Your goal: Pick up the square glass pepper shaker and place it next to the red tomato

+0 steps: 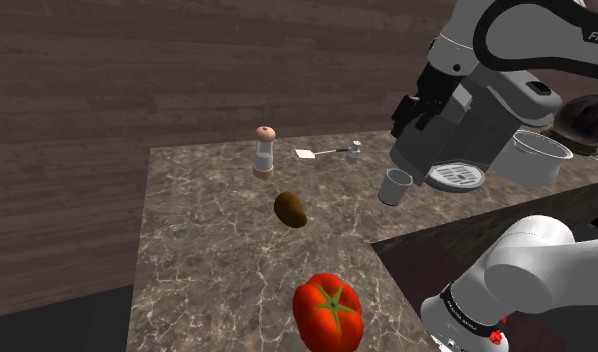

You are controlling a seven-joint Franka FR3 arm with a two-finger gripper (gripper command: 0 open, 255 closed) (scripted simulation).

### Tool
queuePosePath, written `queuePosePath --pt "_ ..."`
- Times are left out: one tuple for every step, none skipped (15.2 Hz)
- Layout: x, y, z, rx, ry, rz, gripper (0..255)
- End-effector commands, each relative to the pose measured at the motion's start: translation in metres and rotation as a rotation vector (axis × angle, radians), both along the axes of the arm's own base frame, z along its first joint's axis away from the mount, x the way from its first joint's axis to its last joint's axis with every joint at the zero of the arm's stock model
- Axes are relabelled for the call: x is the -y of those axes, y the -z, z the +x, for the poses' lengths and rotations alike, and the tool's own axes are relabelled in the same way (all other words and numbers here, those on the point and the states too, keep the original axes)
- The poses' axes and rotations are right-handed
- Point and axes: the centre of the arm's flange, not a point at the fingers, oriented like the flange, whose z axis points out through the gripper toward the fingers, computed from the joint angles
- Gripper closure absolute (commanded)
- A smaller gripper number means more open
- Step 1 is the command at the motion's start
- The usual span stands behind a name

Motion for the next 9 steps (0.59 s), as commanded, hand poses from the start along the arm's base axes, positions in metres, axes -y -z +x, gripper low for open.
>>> queuePosePath --pt "0.000 0.000 0.000 0.000 0.000 0.000 0" --pt "0.006 0.008 0.008 0.003 -0.001 -0.004 0" --pt "0.011 0.016 0.016 0.006 -0.002 -0.008 0" --pt "0.017 0.024 0.024 0.009 -0.003 -0.013 0" --pt "0.023 0.033 0.032 0.011 -0.003 -0.017 0" --pt "0.028 0.041 0.040 0.014 -0.004 -0.021 0" --pt "0.034 0.049 0.048 0.017 -0.005 -0.025 0" --pt "0.040 0.056 0.056 0.020 -0.006 -0.029 0" --pt "0.046 0.064 0.064 0.023 -0.007 -0.033 0"
